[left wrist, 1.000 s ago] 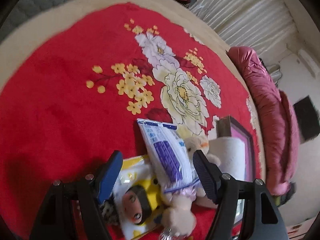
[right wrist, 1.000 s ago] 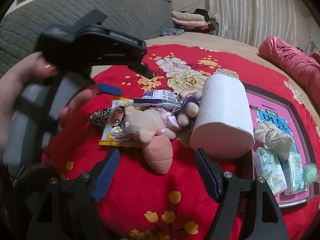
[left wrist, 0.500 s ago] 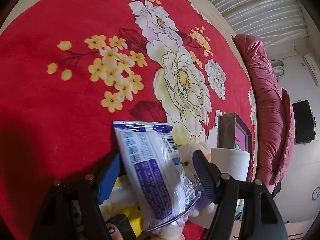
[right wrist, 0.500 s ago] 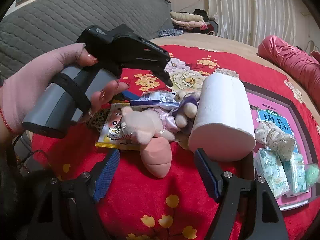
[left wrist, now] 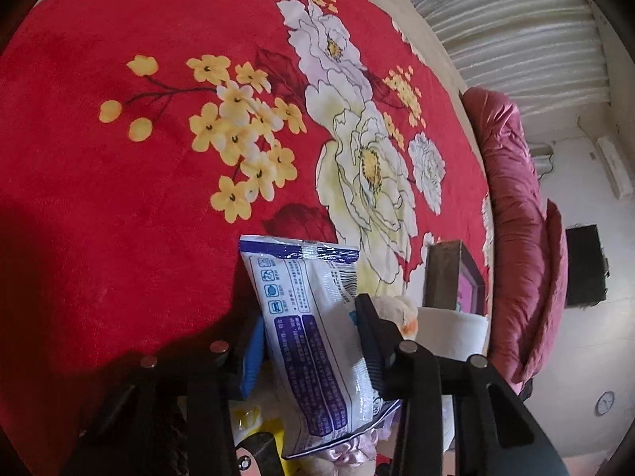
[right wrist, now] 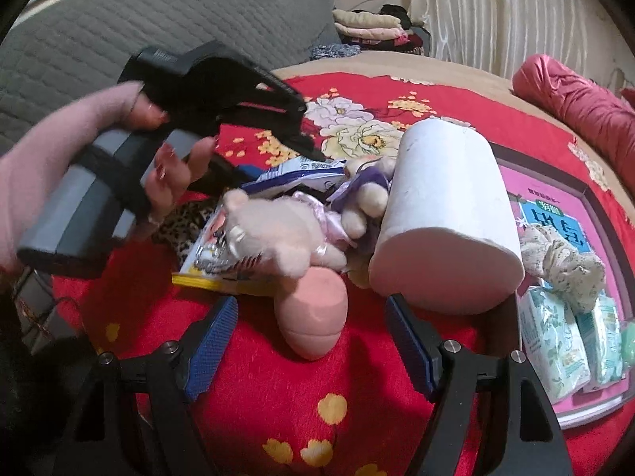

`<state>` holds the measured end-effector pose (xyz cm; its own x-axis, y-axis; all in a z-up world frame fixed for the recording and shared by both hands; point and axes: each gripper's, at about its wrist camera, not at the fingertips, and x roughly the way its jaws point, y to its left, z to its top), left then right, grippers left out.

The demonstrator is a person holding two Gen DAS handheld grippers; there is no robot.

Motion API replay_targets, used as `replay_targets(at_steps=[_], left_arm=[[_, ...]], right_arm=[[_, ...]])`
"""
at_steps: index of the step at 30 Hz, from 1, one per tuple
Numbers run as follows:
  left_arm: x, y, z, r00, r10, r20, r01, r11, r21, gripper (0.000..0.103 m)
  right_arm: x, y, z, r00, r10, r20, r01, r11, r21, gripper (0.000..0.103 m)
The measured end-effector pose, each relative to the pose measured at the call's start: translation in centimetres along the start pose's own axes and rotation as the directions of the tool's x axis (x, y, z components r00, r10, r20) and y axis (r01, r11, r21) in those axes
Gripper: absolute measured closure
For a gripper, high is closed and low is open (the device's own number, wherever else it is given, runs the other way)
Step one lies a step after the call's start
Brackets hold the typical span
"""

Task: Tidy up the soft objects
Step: 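Grasp the blue-and-white wipes pack with the left gripper while the right reaches toward the pink makeup sponge, then grasp the pink makeup sponge with the right gripper while the left holds the wipes pack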

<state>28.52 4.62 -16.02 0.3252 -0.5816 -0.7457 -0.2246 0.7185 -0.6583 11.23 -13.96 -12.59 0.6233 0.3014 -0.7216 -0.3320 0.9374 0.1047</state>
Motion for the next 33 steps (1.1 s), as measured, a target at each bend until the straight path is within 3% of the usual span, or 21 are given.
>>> replay_targets(at_steps=[3, 7, 12, 16, 22, 33], left_arm=[[-0.4, 0.1, -0.1, 0.999, -0.029, 0.019, 0.029, 1.000, -0.007, 0.063], [-1.2, -0.1, -0.4, 0.998, -0.056, 0.040, 0.057, 0.998, -0.001, 0.064], [-1.7, -1.0, -0.6, 0.995, -0.087, 0.042, 0.086, 0.996, 0.017, 0.064], [-2.6, -2.4, -1.0, 0.995, -0.071, 0.071, 0.066, 0.996, 0.066, 0.064], [-4.4, -3.5, -1.9, 0.992, -0.006, 0.126, -0.013, 0.989, 0.147, 0.064], [-7.6, -2.7, -3.5, 0.979, 0.040, 0.201, -0.074, 0.984, 0.165, 0.064]], right_arm=[[0.3, -0.4, 0.1, 1.000, 0.015, -0.003, -0.015, 1.000, 0.001, 0.026], [0.9, -0.6, -0.1, 0.999, 0.036, -0.022, -0.036, 0.999, -0.008, 0.039], [1.4, -0.1, -0.5, 1.000, 0.013, -0.021, -0.014, 0.998, -0.067, 0.043], [2.0, -0.9, -0.6, 0.998, 0.050, -0.035, -0.051, 0.998, -0.027, 0.063], [1.1, -1.5, -0.4, 0.998, 0.069, 0.000, -0.069, 0.997, -0.024, 0.064], [-1.0, -1.3, -0.8, 0.993, 0.111, 0.035, -0.111, 0.994, -0.005, 0.064]])
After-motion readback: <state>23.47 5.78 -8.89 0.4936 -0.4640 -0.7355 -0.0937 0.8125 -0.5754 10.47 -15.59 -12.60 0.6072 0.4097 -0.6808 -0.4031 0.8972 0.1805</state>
